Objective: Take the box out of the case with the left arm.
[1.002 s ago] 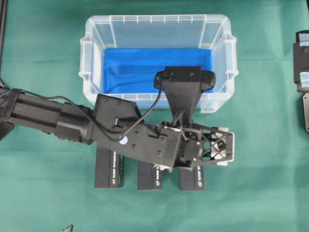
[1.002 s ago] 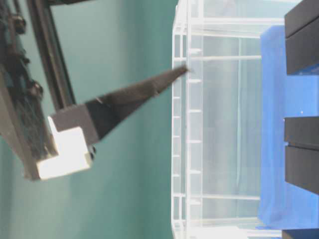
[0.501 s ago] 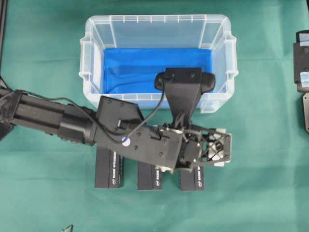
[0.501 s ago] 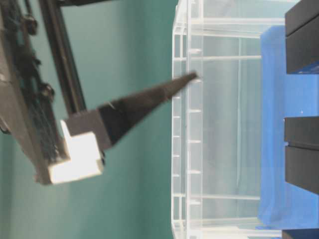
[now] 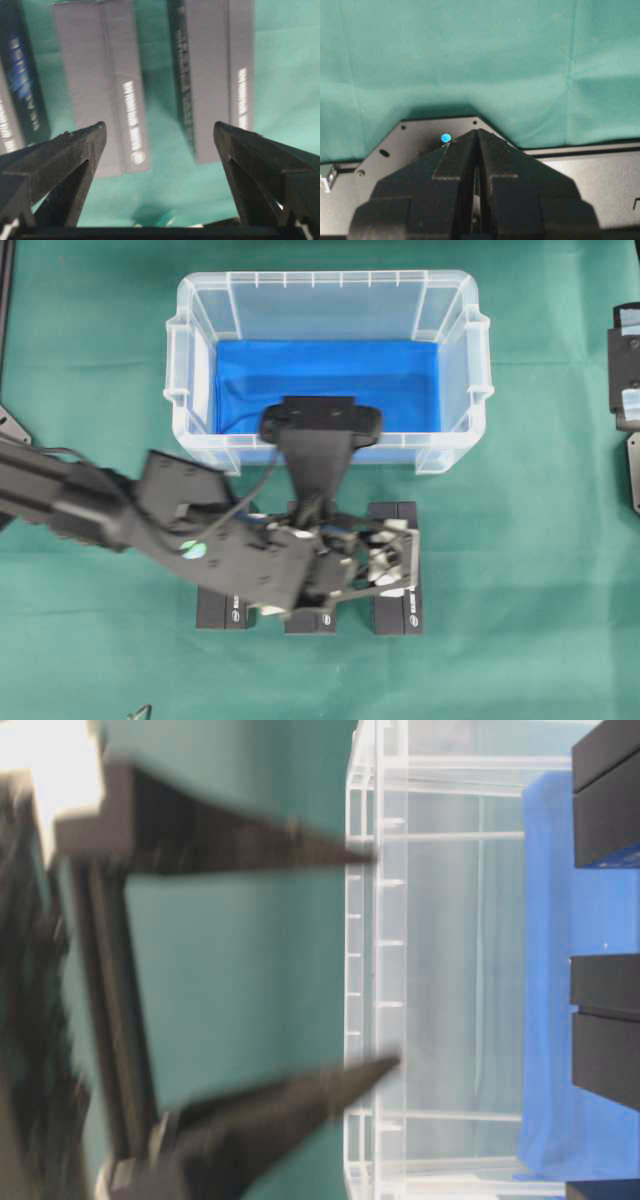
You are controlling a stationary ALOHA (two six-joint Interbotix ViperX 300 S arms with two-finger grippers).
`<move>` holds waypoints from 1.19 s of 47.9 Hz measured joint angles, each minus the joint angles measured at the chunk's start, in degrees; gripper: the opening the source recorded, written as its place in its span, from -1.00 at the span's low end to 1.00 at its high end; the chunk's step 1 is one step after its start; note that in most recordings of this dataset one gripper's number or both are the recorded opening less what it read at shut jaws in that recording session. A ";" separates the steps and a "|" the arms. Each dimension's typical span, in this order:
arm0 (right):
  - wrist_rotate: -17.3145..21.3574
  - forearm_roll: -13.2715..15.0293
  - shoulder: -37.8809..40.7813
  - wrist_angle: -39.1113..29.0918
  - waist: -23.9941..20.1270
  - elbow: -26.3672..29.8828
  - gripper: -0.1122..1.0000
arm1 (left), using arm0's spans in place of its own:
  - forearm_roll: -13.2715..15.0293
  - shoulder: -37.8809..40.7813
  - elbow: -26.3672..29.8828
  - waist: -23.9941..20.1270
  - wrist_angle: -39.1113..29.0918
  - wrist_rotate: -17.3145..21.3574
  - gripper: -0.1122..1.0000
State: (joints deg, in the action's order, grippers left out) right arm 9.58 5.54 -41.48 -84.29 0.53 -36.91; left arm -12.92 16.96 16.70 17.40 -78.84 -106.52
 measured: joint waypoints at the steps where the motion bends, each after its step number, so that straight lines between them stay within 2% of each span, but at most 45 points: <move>1: 0.00 0.00 0.00 0.00 0.00 -0.09 -0.76 | 0.00 -0.70 -0.88 0.18 0.00 -0.26 0.80; 22: 0.00 0.00 0.00 -1.67 0.00 0.00 -0.76 | 0.00 -21.62 -23.12 7.21 0.00 -7.56 0.80; 35: 0.00 0.09 0.00 -3.34 0.00 -0.09 -0.76 | -0.09 -32.96 -34.63 10.02 0.18 -8.09 0.80; 45: 0.00 0.09 0.00 -3.43 0.00 0.00 -0.76 | 0.00 -38.58 -40.43 11.34 0.35 -8.09 0.80; 57: 0.00 0.09 0.00 -3.43 0.00 -0.09 -0.76 | -0.09 -41.75 -42.98 12.13 0.35 -8.26 0.79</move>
State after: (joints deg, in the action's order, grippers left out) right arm 9.58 5.63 -41.48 -87.71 0.53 -37.00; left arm -13.01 -24.79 -26.28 29.53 -78.49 -114.79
